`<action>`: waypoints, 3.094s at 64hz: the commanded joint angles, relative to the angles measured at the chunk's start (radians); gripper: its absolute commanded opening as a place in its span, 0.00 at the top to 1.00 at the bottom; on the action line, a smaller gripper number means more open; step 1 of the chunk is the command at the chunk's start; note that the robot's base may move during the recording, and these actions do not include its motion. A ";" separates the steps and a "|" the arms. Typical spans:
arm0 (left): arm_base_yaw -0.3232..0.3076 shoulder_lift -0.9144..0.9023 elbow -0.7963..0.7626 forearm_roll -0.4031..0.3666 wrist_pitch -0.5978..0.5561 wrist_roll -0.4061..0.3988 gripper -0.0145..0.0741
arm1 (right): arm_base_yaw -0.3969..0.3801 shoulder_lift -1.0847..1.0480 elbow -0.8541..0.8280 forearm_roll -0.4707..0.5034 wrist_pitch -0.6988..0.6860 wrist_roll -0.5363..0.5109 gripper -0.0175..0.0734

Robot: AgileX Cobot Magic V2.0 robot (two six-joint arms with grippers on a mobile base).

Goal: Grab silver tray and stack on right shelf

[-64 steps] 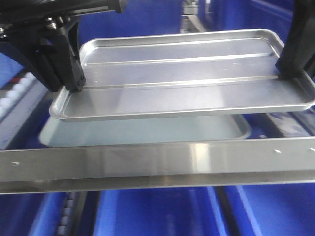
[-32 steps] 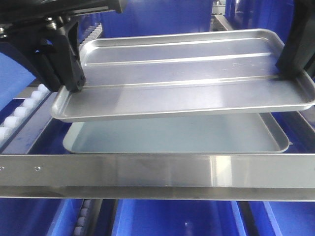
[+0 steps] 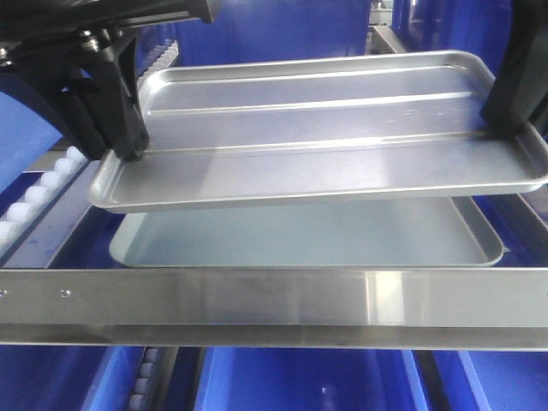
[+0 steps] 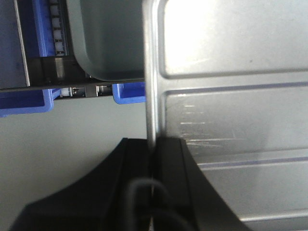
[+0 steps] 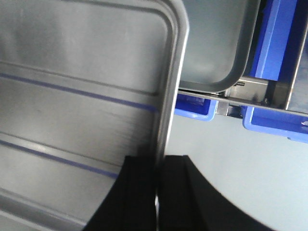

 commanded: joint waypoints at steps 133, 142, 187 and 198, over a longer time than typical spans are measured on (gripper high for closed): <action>0.225 0.456 -0.370 -0.052 -0.232 0.289 0.68 | -0.180 0.512 -0.352 -0.169 -0.198 -0.046 0.48; 0.225 0.456 -0.381 -0.063 -0.229 0.289 0.37 | -0.180 0.511 -0.360 -0.169 -0.180 -0.046 0.18; 0.214 0.183 -0.342 -0.052 -0.114 0.394 0.73 | -0.180 0.320 -0.334 -0.169 -0.064 -0.129 0.71; 0.216 0.012 -0.087 -0.043 -0.227 0.394 0.94 | -0.176 0.215 -0.210 -0.169 -0.098 -0.172 0.73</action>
